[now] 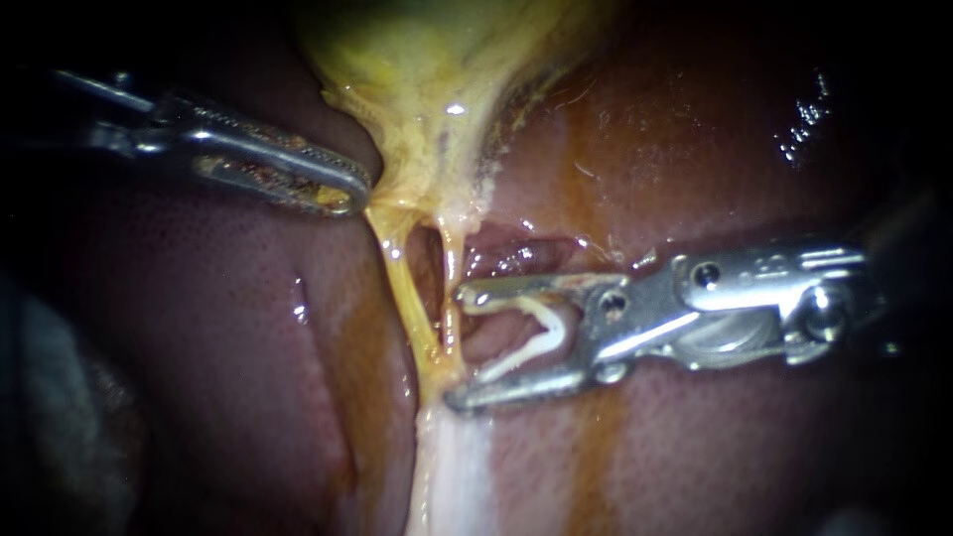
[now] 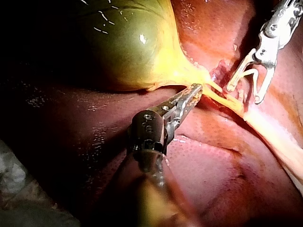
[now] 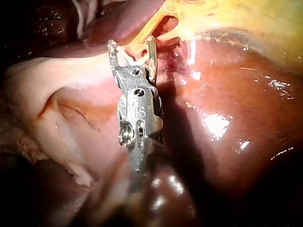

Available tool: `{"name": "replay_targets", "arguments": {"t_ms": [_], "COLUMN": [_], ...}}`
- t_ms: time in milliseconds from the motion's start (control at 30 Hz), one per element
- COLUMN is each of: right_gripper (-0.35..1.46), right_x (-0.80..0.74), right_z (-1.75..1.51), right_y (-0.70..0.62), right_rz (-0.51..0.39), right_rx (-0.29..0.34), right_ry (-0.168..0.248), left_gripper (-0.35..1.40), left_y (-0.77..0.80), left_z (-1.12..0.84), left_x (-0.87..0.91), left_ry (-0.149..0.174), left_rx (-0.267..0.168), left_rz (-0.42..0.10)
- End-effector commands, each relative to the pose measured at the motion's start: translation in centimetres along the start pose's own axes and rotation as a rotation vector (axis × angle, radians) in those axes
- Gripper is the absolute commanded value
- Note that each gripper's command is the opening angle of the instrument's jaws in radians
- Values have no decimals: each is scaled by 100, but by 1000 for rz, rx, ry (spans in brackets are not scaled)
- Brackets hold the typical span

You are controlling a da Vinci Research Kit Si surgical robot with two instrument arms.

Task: Clipping first clip left tube

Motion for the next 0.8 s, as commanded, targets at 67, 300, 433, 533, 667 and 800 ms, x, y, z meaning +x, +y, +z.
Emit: {"name": "replay_targets", "arguments": {"t_ms": [67, 300, 433, 533, 667, 800], "right_gripper": [50, 49, 49, 49, 49, 49], "right_x": [-4, -13, -19, -22, -22, -17], "right_z": [6, 19, 27, 33, 41, 50], "right_y": [4, 18, 24, 27, 28, 27], "right_rz": [5, 31, 33, 29, 25, 35], "right_rx": [-4, 0, 6, 14, 48, 92], "right_ry": [-1, -5, -9, -10, 11, 46], "left_gripper": [-35, -35, -35, -35, -35, -35], "left_y": [0, 3, 3, 4, 4, 4], "left_z": [0, 0, 0, 0, 1, 1], "left_x": [0, 1, 1, 2, 2, 2], "left_ry": [0, 0, 0, 0, 0, 0], "left_rx": [0, 0, 1, 1, 1, 1], "left_rz": [-1, -1, -2, -2, -2, -2]}}
